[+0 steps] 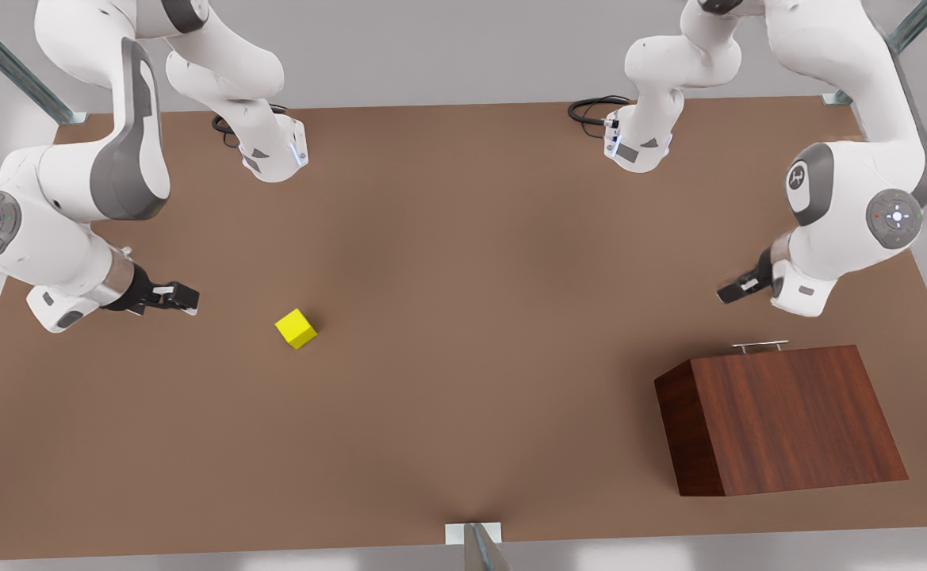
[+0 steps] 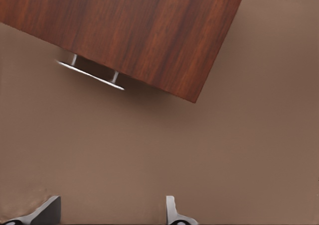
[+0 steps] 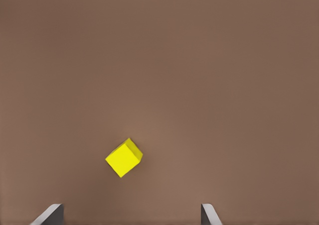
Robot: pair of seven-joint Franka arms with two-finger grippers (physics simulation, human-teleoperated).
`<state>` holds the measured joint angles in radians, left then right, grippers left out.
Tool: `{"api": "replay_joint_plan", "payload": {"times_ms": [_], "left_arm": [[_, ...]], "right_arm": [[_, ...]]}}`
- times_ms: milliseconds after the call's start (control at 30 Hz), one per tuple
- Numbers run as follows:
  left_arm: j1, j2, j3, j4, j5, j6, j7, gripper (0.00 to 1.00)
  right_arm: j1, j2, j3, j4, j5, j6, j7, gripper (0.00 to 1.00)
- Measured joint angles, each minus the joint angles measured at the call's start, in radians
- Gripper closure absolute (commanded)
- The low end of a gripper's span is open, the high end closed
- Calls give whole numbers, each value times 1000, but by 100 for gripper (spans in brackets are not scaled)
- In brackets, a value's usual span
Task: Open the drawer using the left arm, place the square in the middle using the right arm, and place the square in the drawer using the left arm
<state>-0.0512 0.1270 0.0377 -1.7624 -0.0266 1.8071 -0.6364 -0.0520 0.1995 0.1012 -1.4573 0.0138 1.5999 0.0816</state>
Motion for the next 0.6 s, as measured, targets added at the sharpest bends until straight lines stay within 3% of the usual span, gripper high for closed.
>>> {"api": "replay_joint_plan", "payload": {"times_ms": [33, 133, 267, 367, 600], "left_arm": [[-11, -47, 48, -214, -2, 279, -325, 0], [43, -52, 126, -375, -7, 556, -464, 0], [-32, -58, 141, -448, -9, 684, -509, 0], [25, -46, 151, -462, -12, 727, -546, 0], [35, -15, 168, -466, -31, 792, -565, 0]], "right_arm": [[-1, 2, 0, -1, 0, 4, 0, 0], [-6, 40, 0, -2, -37, 17, -11, 0], [-3, 117, 0, -47, -68, 126, -11, 0], [0, 130, 0, -143, -74, 241, -11, 0], [53, 56, 8, -387, -74, 390, 1, 0]]}}
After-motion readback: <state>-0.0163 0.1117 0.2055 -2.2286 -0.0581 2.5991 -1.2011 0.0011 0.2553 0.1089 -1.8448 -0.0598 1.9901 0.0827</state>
